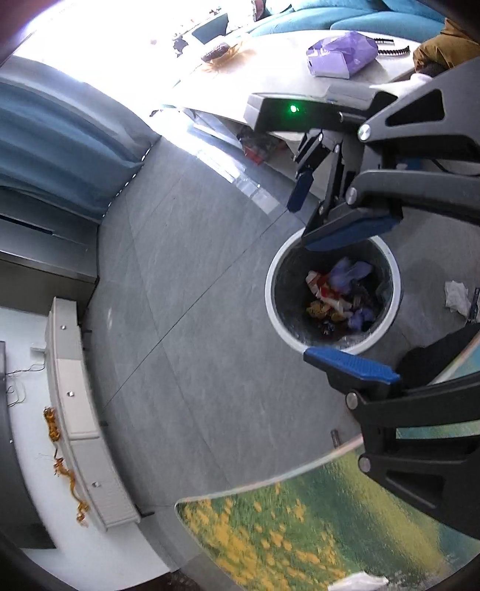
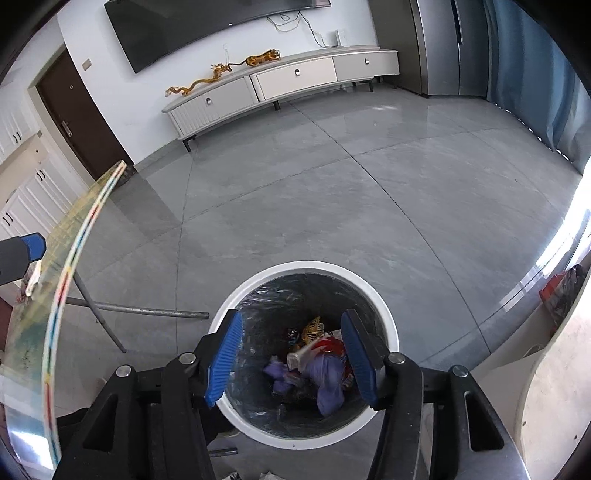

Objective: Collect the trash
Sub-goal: 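Carry both purple bags to the bin and open both grippers over it, then move both tools back over the table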

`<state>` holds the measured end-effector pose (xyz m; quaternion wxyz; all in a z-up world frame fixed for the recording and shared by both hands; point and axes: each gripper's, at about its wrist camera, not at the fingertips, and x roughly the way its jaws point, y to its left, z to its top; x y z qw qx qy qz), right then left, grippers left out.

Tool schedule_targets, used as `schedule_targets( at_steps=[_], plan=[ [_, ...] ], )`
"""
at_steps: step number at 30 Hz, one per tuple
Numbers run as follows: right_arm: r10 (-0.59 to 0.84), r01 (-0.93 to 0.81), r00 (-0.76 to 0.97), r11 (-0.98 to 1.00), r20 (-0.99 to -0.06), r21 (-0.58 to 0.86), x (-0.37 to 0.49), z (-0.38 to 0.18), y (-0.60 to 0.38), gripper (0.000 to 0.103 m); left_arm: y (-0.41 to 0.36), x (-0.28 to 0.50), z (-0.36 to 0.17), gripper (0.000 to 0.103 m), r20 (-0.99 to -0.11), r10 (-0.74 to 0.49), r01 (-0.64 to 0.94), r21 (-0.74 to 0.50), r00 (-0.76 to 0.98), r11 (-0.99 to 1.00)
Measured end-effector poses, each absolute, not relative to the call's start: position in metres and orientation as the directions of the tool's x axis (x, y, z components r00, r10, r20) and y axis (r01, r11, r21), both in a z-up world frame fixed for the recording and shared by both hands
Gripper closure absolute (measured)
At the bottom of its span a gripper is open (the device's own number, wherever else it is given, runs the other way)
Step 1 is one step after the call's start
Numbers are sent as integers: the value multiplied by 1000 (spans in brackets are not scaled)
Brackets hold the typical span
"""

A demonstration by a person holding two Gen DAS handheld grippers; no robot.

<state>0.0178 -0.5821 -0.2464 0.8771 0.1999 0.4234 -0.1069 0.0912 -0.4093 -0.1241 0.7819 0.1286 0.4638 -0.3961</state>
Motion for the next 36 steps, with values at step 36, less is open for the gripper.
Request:
schedule_targets(
  at_steps=[36],
  plan=[
    [66, 23, 820, 989, -568, 147, 40, -66, -370, 32, -77, 58, -6, 34, -536, -167, 217, 31, 827, 976]
  ],
)
